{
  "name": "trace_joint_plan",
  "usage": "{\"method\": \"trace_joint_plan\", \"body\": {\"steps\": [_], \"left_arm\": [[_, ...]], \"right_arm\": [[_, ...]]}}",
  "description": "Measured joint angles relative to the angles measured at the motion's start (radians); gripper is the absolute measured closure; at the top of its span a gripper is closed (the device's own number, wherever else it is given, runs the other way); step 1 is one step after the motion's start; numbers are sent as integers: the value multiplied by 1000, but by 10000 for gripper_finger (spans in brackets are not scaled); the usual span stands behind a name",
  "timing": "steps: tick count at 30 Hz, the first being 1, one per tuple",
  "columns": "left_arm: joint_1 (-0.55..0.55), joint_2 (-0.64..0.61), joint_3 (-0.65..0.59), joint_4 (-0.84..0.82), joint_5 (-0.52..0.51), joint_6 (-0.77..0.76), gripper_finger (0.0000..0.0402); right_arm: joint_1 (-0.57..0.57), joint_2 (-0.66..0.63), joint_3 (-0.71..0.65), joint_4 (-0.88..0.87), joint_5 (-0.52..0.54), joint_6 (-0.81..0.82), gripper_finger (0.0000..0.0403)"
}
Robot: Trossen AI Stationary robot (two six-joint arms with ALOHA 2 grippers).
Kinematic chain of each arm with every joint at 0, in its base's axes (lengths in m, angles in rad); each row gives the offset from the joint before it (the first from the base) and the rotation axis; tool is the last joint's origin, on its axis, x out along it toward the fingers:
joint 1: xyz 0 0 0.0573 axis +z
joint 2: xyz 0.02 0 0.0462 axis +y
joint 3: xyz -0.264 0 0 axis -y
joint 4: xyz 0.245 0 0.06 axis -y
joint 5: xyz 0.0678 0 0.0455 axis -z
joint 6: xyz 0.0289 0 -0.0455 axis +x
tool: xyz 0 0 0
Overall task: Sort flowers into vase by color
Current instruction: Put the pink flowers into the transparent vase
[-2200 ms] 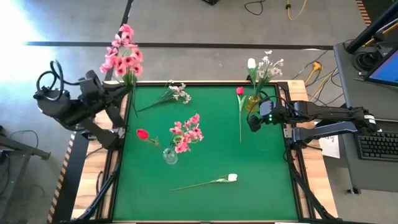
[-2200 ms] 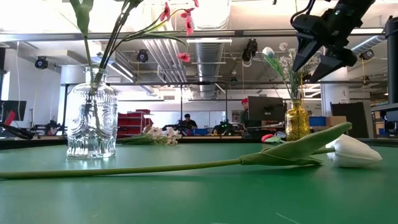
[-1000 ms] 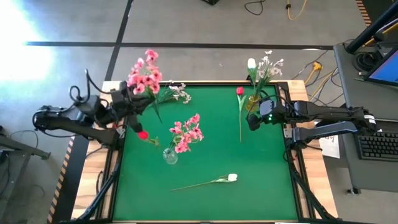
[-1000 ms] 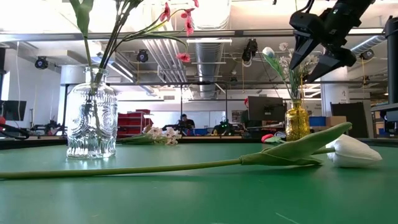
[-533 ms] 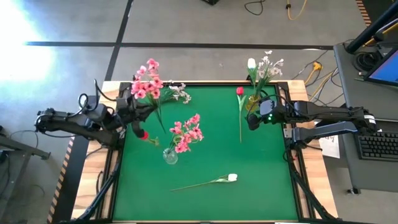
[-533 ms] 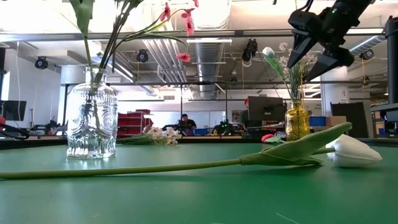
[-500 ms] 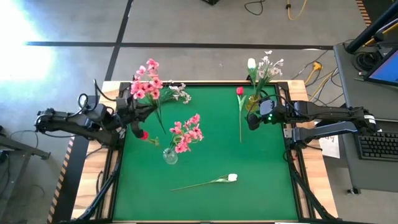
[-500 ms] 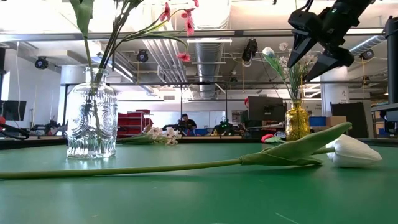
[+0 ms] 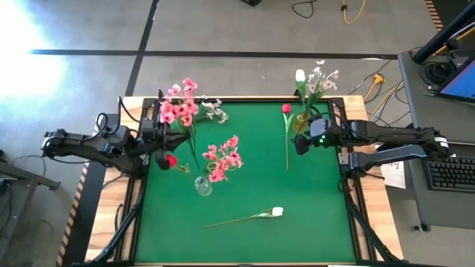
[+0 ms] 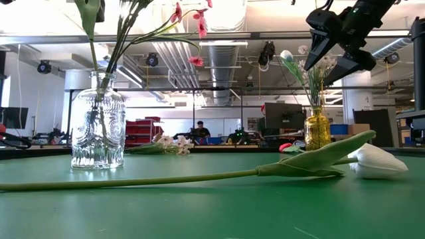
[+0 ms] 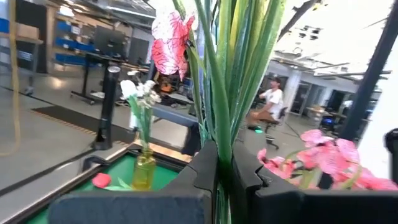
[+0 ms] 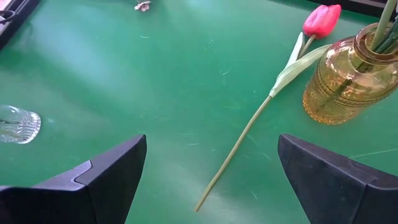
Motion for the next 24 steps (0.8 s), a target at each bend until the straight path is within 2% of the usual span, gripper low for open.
{"method": "trace_joint_plan", "body": {"steps": [24], "left_arm": [[-20, 32, -17, 7, 51, -52, 401]], "right_arm": [[0, 0, 0, 0, 0, 0, 46]]}}
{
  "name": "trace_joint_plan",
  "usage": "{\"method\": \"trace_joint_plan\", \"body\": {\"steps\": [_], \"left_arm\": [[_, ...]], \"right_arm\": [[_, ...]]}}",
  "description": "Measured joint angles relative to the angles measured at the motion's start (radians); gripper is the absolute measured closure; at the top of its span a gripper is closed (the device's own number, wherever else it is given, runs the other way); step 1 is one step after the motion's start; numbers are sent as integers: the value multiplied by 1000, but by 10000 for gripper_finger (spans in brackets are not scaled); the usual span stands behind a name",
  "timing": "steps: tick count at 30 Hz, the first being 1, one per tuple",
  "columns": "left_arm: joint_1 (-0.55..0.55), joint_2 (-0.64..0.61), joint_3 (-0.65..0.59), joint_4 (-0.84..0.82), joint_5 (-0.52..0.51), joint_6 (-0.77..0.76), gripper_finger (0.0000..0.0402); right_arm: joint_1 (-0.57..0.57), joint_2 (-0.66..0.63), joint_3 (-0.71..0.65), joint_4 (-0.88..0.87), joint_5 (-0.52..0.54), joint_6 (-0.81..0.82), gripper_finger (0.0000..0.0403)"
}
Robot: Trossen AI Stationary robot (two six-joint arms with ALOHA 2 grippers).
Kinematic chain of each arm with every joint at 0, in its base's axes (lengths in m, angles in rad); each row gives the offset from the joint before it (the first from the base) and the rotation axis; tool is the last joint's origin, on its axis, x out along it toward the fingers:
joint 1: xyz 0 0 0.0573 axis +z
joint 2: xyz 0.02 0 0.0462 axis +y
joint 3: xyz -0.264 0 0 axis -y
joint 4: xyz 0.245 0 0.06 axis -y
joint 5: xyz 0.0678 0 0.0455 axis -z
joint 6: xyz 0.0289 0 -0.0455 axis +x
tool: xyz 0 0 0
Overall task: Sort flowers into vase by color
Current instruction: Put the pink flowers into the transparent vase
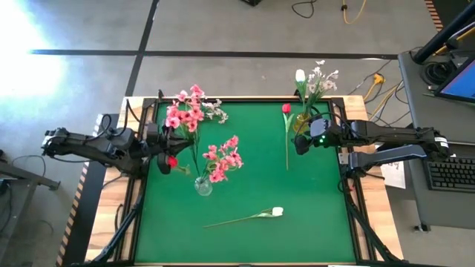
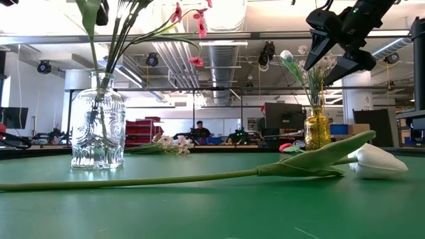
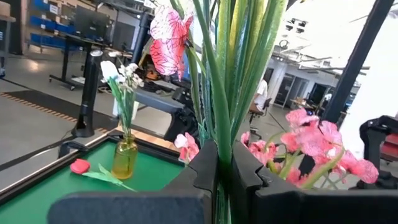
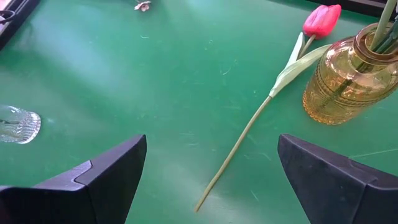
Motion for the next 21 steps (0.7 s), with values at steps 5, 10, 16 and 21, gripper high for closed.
{"method": "trace_joint_plan", "body": {"steps": [5, 10, 16, 21], "left_arm": [[-11, 19, 0, 1, 2, 0, 401], [-12, 20, 0, 6, 2, 8, 401], [-32, 24, 0, 14, 2, 48, 401], [-53, 31, 0, 17, 2, 52, 401]], "right_arm": [[0, 0, 0, 0, 0, 0, 46], [0, 0, 0, 0, 0, 9, 46], [0, 0, 0, 0, 0, 9, 46], [0, 0, 0, 0, 0, 8, 46]]}}
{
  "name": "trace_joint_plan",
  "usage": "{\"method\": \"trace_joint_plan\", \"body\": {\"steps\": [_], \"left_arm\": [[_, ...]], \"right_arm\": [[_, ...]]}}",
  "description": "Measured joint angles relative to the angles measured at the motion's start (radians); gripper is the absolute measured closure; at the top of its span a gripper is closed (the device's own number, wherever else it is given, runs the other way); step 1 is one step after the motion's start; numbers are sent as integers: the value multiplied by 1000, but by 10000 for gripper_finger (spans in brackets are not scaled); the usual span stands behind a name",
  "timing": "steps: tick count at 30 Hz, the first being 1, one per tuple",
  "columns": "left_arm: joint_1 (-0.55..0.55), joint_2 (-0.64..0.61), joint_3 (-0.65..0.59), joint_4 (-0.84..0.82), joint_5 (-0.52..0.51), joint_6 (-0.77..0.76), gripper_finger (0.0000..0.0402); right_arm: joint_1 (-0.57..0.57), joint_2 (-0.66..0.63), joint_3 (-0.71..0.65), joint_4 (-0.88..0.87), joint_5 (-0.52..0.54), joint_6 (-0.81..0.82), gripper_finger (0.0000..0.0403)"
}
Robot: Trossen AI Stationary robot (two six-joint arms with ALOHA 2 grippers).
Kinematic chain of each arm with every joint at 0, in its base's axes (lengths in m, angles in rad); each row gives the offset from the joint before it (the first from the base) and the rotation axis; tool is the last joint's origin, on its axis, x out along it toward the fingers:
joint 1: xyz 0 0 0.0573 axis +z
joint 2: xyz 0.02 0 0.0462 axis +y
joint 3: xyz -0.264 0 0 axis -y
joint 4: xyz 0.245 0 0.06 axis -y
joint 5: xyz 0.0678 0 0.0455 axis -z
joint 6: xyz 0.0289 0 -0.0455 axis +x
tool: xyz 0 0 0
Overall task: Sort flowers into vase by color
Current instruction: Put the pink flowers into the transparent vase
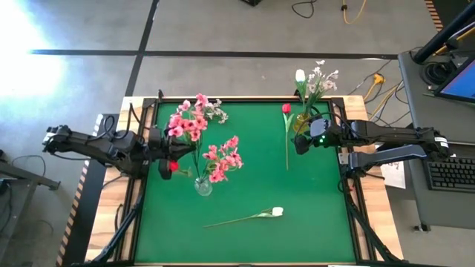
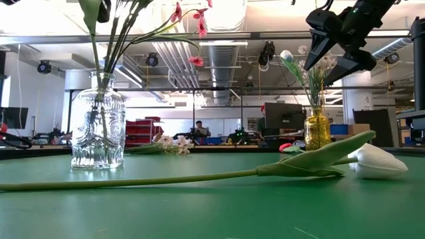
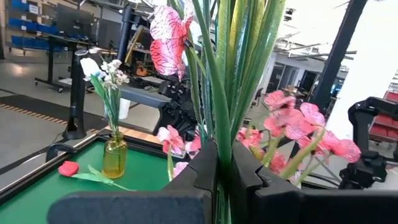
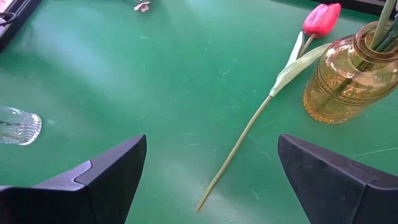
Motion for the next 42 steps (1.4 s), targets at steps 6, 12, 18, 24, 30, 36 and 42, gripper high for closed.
{"method": "trace_joint_plan", "body": {"steps": [6, 12, 18, 24, 30, 36, 42], "left_arm": [[-13, 6, -1, 1, 0, 3, 401], [-16, 3, -18, 4, 0, 45, 401], [-25, 3, -20, 20, 2, 66, 401], [-33, 3, -20, 20, 51, 89, 402], [-33, 5, -20, 13, 55, 107, 401], [-33, 5, -21, 8, 105, 134, 401], [-33, 7, -21, -9, 105, 150, 402]], "right_arm": [[0, 0, 0, 0, 0, -1, 46], [0, 0, 0, 0, 0, -1, 46], [0, 0, 0, 0, 0, -2, 46], [0, 0, 0, 0, 0, -2, 46], [0, 0, 0, 0, 0, -2, 46], [0, 0, 0, 0, 0, -2, 46], [0, 0, 0, 0, 0, -2, 46]]}}
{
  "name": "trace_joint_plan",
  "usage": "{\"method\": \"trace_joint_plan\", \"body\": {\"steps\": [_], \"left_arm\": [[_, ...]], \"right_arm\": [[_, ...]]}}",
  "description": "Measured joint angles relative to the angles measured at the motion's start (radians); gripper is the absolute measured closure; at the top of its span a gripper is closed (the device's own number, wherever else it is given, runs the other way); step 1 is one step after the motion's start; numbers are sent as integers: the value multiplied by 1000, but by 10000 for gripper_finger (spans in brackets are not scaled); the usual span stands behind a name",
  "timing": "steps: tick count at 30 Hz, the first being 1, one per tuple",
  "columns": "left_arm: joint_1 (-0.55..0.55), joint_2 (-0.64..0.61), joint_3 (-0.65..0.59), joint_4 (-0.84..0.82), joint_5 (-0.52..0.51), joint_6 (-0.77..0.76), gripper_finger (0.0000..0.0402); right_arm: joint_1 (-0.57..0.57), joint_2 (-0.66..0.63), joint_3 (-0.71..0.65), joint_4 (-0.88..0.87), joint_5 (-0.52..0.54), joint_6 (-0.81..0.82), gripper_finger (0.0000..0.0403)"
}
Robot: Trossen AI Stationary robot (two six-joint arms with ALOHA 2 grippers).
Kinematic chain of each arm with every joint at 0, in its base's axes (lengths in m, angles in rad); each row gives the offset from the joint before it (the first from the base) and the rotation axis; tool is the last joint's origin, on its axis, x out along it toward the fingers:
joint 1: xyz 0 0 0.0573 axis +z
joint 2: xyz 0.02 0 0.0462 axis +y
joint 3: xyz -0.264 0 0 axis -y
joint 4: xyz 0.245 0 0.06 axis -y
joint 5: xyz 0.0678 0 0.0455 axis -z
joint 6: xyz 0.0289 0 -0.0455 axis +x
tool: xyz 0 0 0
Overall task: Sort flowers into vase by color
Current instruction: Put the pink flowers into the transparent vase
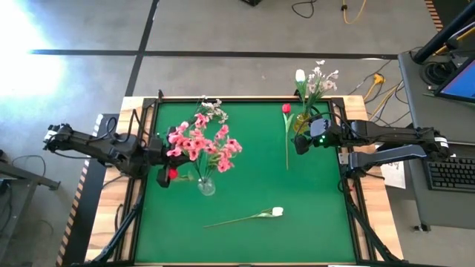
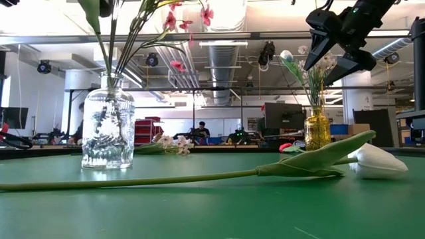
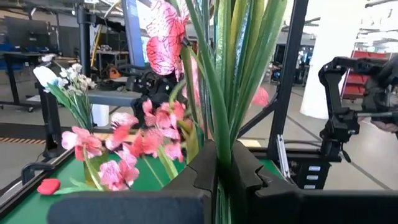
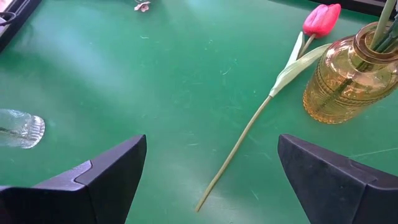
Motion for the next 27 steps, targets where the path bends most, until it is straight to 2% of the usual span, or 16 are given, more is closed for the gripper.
{"method": "trace_joint_plan", "body": {"steps": [27], "left_arm": [[0, 3, 16, -15, 0, -16, 402]], "right_arm": [[0, 0, 0, 0, 0, -1, 46]]}}
